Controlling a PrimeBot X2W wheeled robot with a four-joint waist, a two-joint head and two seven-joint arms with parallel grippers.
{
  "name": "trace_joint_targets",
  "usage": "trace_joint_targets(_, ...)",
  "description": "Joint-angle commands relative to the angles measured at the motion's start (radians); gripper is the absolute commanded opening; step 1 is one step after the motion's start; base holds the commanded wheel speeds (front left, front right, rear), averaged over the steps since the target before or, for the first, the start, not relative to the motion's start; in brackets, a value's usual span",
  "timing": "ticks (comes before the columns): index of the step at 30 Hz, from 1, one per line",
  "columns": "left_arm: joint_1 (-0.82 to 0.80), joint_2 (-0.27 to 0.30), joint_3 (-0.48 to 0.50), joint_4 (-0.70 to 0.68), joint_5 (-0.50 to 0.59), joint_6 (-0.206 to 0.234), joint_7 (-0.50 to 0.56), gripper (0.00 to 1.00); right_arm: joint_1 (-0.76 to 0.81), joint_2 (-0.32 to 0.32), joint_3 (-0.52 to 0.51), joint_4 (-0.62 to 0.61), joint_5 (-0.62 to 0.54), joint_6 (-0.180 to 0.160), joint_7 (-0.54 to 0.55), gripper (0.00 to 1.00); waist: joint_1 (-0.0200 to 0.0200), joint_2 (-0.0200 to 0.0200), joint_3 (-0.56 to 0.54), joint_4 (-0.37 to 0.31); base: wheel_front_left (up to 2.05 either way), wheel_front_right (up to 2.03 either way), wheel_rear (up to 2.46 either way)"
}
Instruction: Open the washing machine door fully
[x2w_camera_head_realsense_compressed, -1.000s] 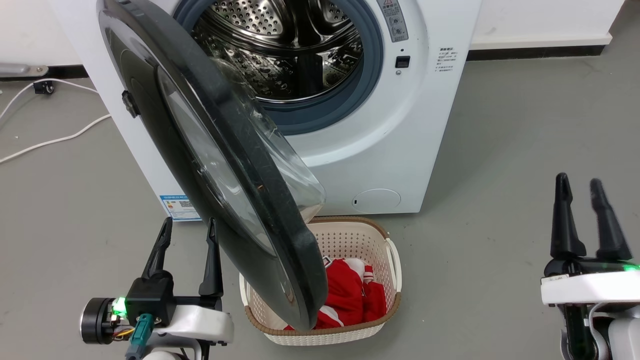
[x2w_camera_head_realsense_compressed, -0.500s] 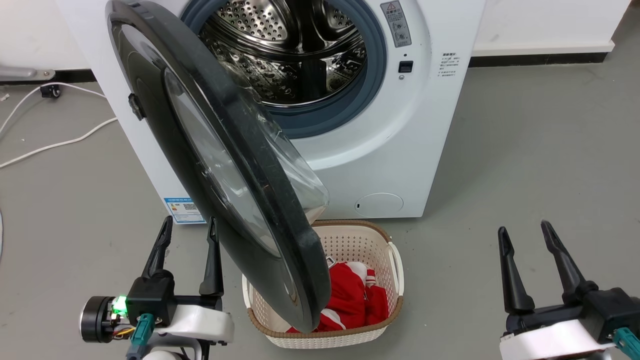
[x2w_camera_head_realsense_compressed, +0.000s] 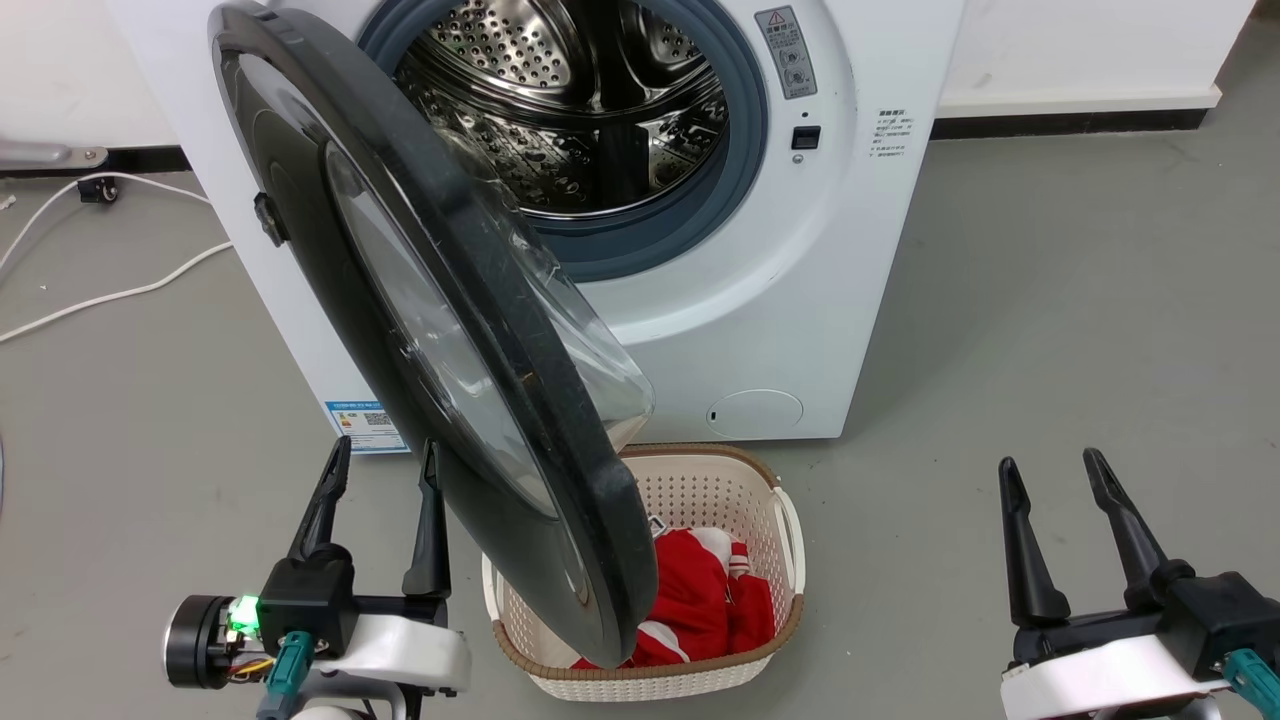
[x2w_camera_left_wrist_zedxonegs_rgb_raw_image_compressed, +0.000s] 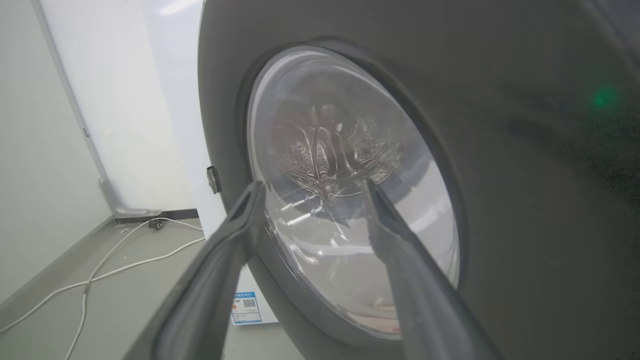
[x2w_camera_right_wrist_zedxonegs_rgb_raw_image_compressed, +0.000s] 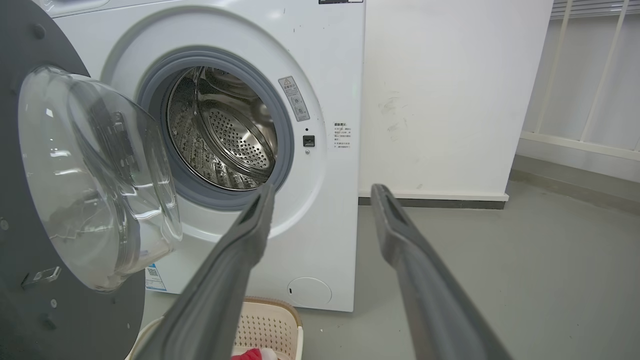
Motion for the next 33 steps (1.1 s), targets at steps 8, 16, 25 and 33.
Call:
trace_joint_targets(8,0.005,0.005,-0.011,-0.025,-0.005,-0.012,-0.003,0.00,-0.006,0.004,0.000,0.000,0.007,-0.001,-0.002,1.00,0.0001,0.0000,0.000,0.002,0.00,0.00,0.00)
trace_joint_targets(16,-0.049,0.002,0.018,-0.238,-0.011,0.012,-0.003,0.00,-0.011,0.004,-0.001,0.007,0.021,-0.001,-0.002,1.00,0.0001,0.0000,0.004,0.008,0.00,0.00,0.00)
trace_joint_targets(25,-0.114,0.003,-0.046,-0.521,0.012,-0.010,-0.002,0.00,-0.012,0.004,-0.002,0.020,0.033,-0.001,-0.002,1.00,0.0001,0.0000,0.001,0.008,0.00,0.00,0.00)
trace_joint_targets(33,-0.100,-0.002,-0.262,-0.545,-0.025,-0.080,-0.002,0.00,-0.018,0.004,0.004,0.033,0.047,-0.001,-0.002,1.00,0.0001,0.0000,-0.003,0.001,0.00,0.00,0.00)
